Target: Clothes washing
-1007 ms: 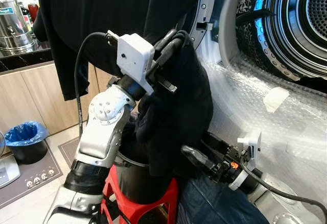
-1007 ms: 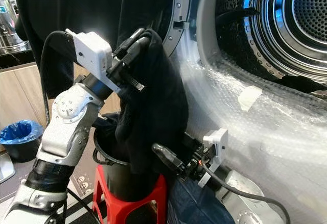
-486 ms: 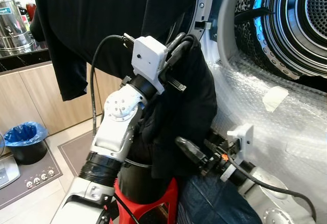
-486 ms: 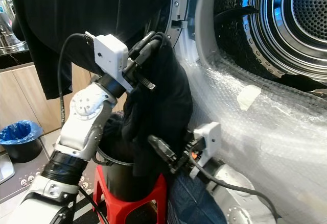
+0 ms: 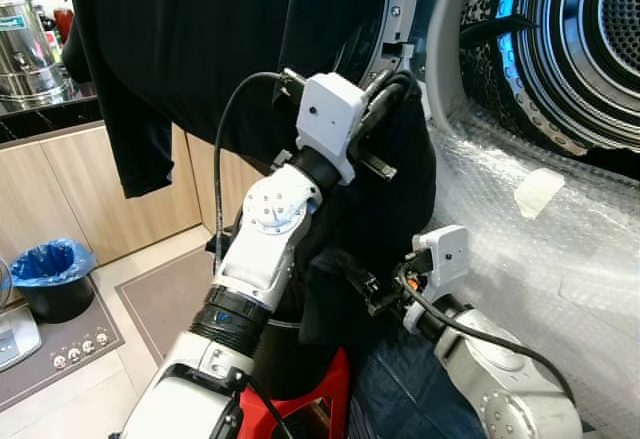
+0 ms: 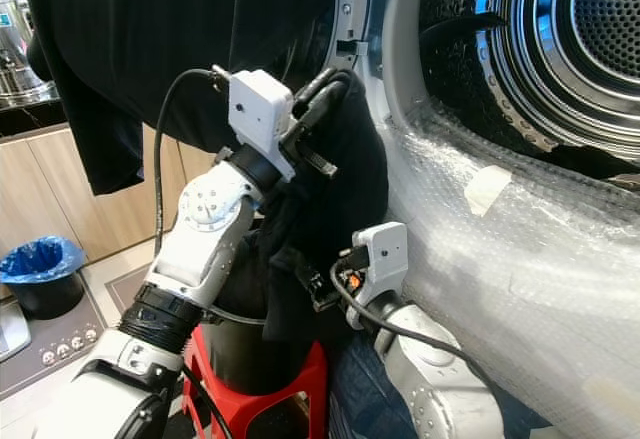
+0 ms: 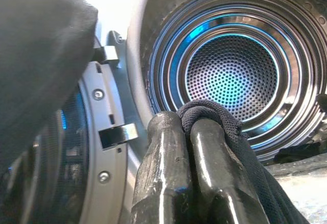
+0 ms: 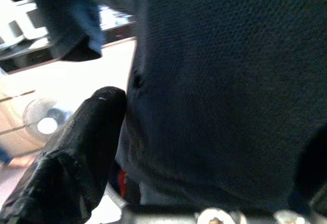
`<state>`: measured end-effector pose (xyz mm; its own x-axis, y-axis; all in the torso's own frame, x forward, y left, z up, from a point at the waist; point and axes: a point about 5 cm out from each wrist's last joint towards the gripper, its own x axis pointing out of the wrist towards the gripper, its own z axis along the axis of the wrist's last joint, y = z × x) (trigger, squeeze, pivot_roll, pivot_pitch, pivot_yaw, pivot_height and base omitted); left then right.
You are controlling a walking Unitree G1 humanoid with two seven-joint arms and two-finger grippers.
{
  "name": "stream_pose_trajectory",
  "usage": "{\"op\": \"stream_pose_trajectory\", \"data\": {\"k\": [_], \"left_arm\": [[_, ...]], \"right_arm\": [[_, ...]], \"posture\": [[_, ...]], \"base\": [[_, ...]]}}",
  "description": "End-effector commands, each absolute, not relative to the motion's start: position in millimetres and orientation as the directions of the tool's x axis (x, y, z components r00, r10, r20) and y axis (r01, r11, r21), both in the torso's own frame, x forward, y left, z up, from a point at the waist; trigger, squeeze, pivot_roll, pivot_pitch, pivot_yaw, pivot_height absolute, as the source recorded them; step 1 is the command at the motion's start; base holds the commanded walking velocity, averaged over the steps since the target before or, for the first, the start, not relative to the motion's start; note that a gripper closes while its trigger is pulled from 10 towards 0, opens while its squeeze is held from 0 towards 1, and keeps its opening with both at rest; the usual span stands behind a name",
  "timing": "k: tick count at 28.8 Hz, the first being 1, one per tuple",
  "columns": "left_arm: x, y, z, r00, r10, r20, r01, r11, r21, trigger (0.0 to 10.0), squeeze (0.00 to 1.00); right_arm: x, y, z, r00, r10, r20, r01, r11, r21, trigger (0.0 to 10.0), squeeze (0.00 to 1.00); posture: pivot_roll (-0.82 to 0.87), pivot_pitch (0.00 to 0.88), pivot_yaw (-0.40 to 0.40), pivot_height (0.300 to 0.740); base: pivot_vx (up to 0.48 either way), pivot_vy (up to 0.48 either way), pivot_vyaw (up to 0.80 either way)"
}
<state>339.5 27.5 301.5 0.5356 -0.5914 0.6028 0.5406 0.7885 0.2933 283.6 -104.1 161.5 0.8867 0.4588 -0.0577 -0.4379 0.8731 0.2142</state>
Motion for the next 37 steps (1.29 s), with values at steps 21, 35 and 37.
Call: {"op": "stream_pose_trajectory", "data": {"k": [21,35,37], "left_arm": [[334,-10,314,0.482,-0.605,0.634,0.550,0.772,0.319,10.0,0.00],[331,-22,318,0.467,-0.605,0.645,0.543,0.772,0.330,10.0,0.00],[330,-24,319,0.461,-0.605,0.649,0.548,0.769,0.328,10.0,0.00]], "right_arm": [[298,-91,186,0.927,0.375,0.018,-0.358,0.867,0.346,0.0,0.00],[300,-90,186,0.939,0.343,0.017,-0.326,0.873,0.364,0.0,0.00],[301,-92,186,0.948,0.319,0.012,-0.300,0.879,0.370,0.0,0.00]], "posture": [[-0.03,0.000,-0.018,0.740],[-0.04,0.000,-0.009,0.740],[-0.04,0.000,-0.008,0.740]], "base": [[0.000,0.000,0.00],[0.000,0.000,0.00],[0.000,0.000,0.00]]}}
